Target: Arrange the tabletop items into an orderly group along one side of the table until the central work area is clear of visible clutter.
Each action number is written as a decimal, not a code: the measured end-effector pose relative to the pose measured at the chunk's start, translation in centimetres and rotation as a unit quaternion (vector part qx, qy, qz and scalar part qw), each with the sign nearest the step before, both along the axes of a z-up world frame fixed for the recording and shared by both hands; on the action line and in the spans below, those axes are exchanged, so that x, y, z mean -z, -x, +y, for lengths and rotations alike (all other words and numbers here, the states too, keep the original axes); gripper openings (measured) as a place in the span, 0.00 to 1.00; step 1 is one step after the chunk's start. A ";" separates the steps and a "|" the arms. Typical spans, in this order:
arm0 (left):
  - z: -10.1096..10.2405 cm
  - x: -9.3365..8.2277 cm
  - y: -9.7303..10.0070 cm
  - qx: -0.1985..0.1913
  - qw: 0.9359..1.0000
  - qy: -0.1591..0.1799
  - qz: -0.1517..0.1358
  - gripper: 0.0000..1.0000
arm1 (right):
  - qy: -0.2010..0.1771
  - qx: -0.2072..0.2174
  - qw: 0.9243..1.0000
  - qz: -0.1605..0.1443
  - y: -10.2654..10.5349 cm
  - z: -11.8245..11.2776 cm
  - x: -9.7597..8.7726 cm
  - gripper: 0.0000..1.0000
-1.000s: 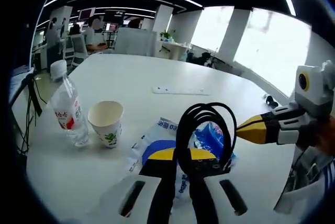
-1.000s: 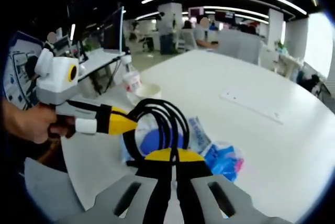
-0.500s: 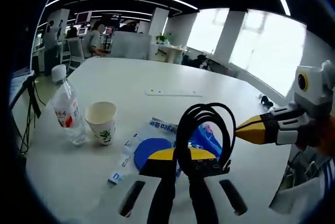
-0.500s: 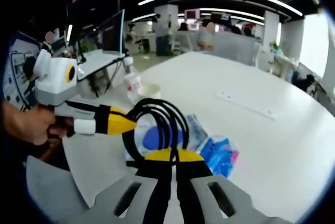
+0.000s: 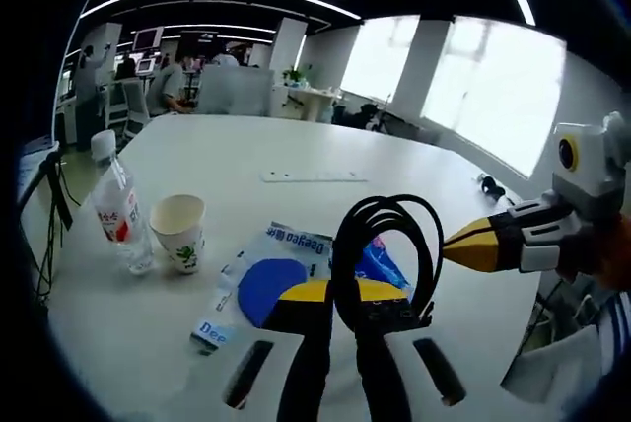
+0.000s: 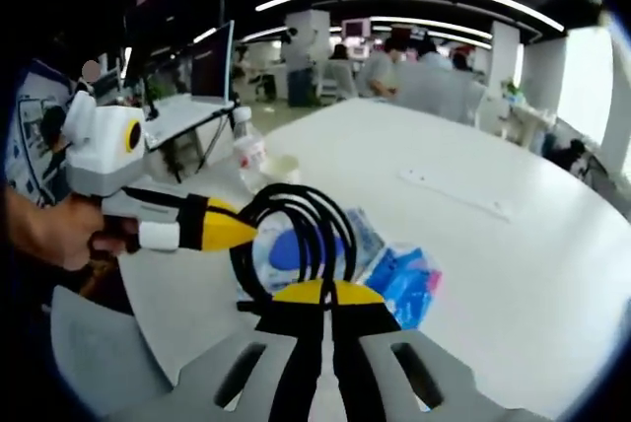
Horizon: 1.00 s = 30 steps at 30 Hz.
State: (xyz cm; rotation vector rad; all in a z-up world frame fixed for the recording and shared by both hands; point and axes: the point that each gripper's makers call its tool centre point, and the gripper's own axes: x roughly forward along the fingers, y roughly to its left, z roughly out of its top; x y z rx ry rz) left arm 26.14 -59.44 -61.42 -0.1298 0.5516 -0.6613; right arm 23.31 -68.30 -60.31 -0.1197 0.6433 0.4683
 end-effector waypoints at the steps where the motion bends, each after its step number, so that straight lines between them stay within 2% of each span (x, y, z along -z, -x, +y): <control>1: 0.0 0.0 0.1 0.001 1.000 0.000 0.001 0.06 | 0.001 0.000 1.000 0.000 0.1 0.0 0.1 0.00; 20: -1.2 0.7 2.6 0.035 0.999 -0.009 0.000 0.06 | -0.003 0.021 1.000 0.012 3.0 -1.0 1.3 0.00; 30: -1.9 2.5 4.6 0.052 0.998 -0.014 0.016 0.06 | -0.008 0.036 0.999 0.031 5.1 -1.6 3.3 0.00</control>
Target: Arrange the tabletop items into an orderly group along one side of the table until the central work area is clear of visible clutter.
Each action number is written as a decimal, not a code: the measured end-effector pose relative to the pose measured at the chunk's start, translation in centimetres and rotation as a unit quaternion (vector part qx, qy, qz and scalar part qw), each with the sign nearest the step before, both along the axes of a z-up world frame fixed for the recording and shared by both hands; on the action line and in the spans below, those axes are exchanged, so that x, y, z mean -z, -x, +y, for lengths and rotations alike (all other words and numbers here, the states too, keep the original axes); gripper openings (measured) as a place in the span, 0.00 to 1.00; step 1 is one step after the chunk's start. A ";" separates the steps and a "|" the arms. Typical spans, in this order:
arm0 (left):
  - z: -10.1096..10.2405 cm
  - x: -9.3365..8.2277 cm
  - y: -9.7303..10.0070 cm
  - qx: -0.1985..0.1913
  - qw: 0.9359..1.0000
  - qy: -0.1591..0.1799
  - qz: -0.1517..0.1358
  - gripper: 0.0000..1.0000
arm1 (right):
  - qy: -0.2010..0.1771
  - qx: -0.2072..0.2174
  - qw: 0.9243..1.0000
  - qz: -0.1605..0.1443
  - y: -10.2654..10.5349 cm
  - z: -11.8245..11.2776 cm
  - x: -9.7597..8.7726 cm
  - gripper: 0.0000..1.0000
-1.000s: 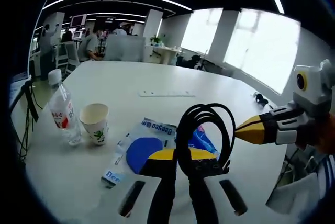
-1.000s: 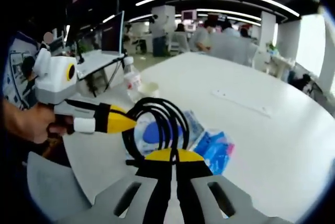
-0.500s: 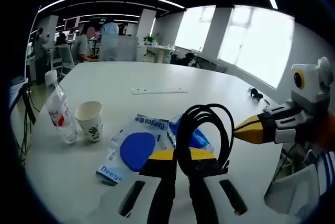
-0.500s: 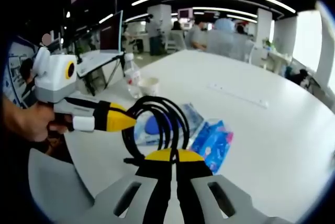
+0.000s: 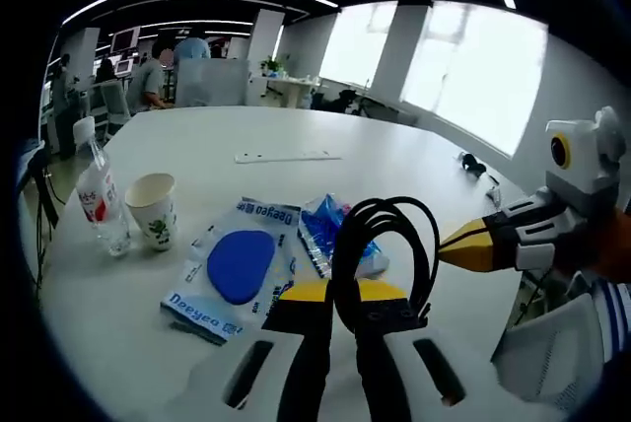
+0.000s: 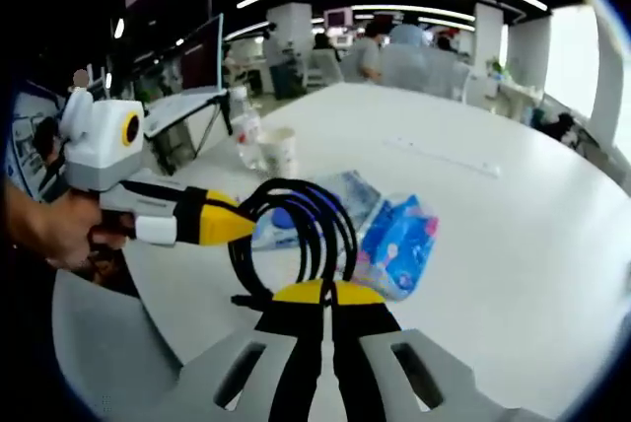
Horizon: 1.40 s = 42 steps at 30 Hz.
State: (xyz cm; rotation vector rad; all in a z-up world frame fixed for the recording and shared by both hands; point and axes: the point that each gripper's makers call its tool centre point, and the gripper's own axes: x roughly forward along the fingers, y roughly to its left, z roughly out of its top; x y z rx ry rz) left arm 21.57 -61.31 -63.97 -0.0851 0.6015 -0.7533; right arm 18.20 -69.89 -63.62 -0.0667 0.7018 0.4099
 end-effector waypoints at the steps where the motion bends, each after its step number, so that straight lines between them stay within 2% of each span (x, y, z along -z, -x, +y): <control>1: -0.1 0.2 0.2 0.002 1.000 -0.001 0.002 0.06 | 0.000 0.001 1.000 0.003 0.3 -0.1 0.3 0.00; 12: 0.2 2.4 1.8 0.011 1.000 -0.018 0.022 0.06 | -0.004 -0.002 1.000 0.031 1.9 0.3 2.6 0.00; 19: 0.3 4.3 2.6 0.014 0.998 -0.036 0.046 0.06 | 0.004 -0.020 0.998 0.056 2.9 0.6 4.2 0.00; 28: 0.2 5.6 3.7 0.030 0.996 -0.057 0.056 0.06 | 0.006 -0.013 0.998 0.064 3.9 0.5 5.9 0.00; 36: -0.1 7.2 3.7 0.048 0.993 -0.082 0.065 0.07 | 0.017 -0.010 0.997 0.070 3.8 0.3 6.9 0.00; 42: 0.1 7.6 3.7 0.052 0.992 -0.087 0.070 0.07 | 0.027 -0.016 0.997 0.068 3.4 0.3 7.2 0.00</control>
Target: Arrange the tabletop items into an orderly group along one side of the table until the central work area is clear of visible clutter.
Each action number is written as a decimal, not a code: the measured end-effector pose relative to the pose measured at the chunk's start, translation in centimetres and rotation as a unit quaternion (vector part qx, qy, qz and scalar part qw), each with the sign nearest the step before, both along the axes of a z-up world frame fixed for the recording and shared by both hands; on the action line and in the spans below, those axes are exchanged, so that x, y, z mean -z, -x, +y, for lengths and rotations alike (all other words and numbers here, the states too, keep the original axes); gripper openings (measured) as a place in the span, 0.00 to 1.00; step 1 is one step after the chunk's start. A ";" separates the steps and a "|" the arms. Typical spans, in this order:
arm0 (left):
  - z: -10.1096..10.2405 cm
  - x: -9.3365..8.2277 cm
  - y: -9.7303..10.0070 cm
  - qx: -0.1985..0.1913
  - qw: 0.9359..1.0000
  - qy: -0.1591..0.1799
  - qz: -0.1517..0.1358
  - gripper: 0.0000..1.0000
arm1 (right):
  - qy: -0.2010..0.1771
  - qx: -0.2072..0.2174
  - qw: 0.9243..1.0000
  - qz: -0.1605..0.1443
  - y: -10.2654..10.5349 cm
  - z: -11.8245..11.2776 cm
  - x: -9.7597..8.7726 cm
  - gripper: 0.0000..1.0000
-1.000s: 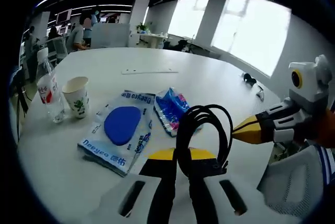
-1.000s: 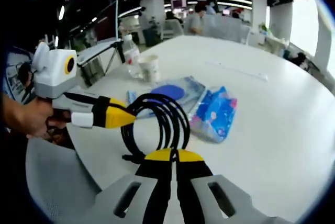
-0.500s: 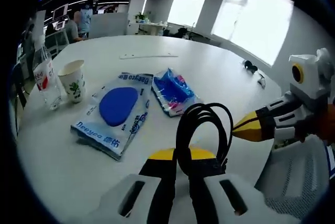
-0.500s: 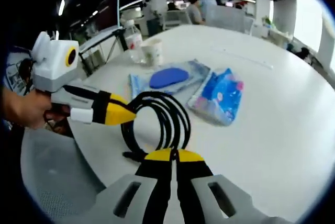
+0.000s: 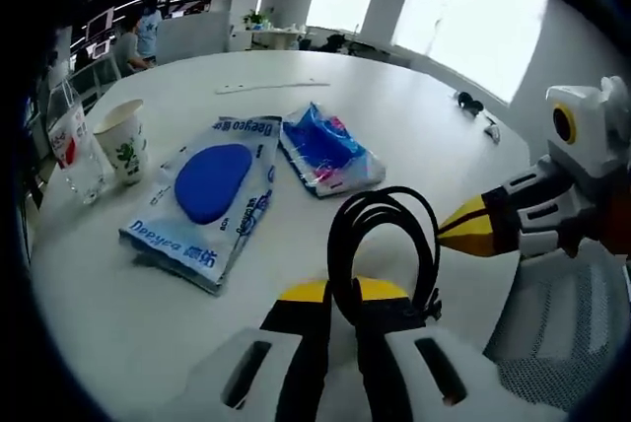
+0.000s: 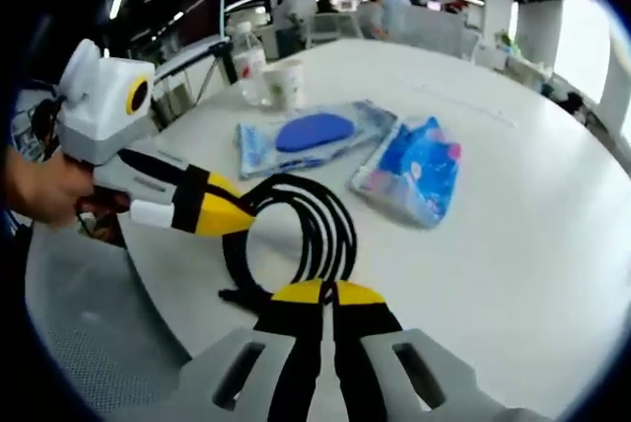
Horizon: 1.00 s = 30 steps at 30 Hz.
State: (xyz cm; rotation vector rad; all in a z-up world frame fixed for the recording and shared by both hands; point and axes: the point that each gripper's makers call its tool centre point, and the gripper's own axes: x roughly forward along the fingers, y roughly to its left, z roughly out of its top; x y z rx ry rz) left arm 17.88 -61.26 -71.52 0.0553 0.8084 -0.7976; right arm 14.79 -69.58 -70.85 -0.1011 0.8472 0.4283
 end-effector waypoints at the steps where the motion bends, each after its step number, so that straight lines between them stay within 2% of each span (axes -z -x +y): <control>1: 0.0 0.2 -0.1 0.001 1.000 -0.003 0.002 0.07 | 0.002 -0.001 1.000 0.001 -0.1 0.0 0.1 0.00; 10: -0.3 1.6 -0.7 0.000 1.000 -0.017 0.012 0.09 | 0.011 0.002 1.000 0.000 -0.5 -0.1 1.1 0.00; 17: -0.4 2.0 -0.7 -0.002 1.000 -0.018 0.025 0.10 | -0.004 0.036 0.999 -0.007 -0.8 -0.5 1.6 0.01; 20: -0.5 1.9 -0.8 -0.001 1.000 -0.016 0.023 0.10 | -0.012 0.043 0.999 -0.021 -1.3 -0.4 1.2 0.08; 24: -0.7 1.9 -1.2 0.008 1.000 -0.019 0.016 0.10 | -0.022 0.043 0.999 -0.020 -1.9 0.2 1.4 0.21; 27: -0.7 1.8 -1.5 0.007 1.000 -0.024 0.010 0.15 | -0.017 0.042 0.999 -0.023 -2.3 0.4 1.7 0.30; 30: -0.7 1.2 -1.9 0.008 1.000 -0.019 0.007 0.16 | -0.011 0.036 0.999 -0.013 -2.6 0.7 2.3 0.33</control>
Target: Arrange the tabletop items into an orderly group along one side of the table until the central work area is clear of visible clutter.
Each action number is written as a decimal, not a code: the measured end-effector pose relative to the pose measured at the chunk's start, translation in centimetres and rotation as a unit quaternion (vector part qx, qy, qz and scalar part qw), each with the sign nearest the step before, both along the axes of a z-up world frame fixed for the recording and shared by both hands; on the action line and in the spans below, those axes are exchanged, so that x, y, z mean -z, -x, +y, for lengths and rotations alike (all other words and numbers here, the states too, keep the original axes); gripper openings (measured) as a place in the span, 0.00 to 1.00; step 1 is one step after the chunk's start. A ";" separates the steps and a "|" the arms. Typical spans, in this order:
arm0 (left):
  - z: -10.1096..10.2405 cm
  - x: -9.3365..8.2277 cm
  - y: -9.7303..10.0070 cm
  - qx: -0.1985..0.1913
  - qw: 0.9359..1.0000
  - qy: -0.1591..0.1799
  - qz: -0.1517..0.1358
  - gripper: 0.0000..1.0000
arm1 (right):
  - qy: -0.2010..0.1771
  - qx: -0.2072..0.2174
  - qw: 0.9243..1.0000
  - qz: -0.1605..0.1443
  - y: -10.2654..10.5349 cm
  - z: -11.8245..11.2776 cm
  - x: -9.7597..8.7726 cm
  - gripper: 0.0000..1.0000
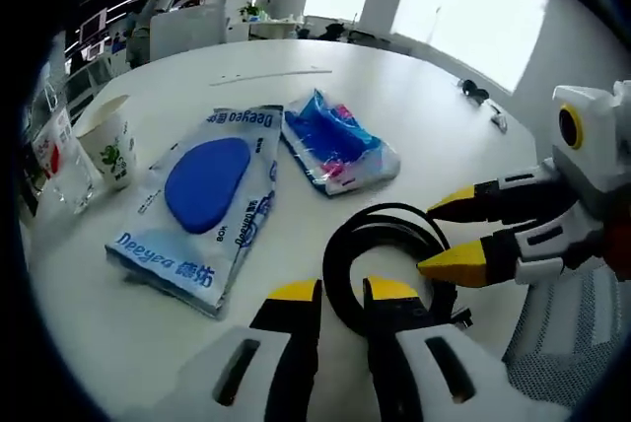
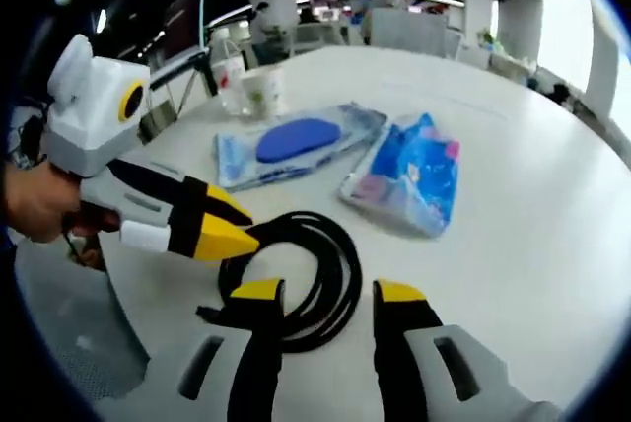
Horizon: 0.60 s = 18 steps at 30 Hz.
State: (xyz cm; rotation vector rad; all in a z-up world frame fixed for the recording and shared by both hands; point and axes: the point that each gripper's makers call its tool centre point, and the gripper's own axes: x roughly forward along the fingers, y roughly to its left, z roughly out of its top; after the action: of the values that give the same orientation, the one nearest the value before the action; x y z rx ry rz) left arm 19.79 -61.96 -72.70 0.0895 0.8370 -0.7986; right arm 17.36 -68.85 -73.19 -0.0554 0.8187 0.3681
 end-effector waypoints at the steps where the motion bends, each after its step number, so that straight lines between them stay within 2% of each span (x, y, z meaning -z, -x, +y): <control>1: 0.0 -0.1 -0.1 0.000 1.000 0.001 -0.001 0.16 | 0.001 -0.001 1.000 0.002 0.0 0.0 0.1 0.32; 7: 0.0 0.5 0.1 0.011 1.000 -0.008 0.000 0.17 | 0.041 -0.014 0.999 0.028 0.1 -0.4 1.4 0.23; 8: 0.1 0.6 0.2 0.014 1.000 -0.011 -0.001 0.18 | 0.038 -0.006 0.999 0.021 -0.2 -0.4 1.3 0.22; 13: 0.2 1.1 0.4 0.019 1.000 -0.017 0.002 0.19 | 0.017 0.015 0.999 0.035 -0.3 -0.6 1.4 0.11; 18: -0.2 1.2 0.5 0.026 0.999 -0.021 -0.001 0.19 | 0.013 0.020 0.999 0.032 -0.4 -0.6 1.4 0.08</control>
State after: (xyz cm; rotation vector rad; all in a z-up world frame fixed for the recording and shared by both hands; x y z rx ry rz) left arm 19.32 -62.16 -73.92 0.1496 0.8517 -0.8307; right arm 17.78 -69.42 -74.57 -0.0508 0.8862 0.3222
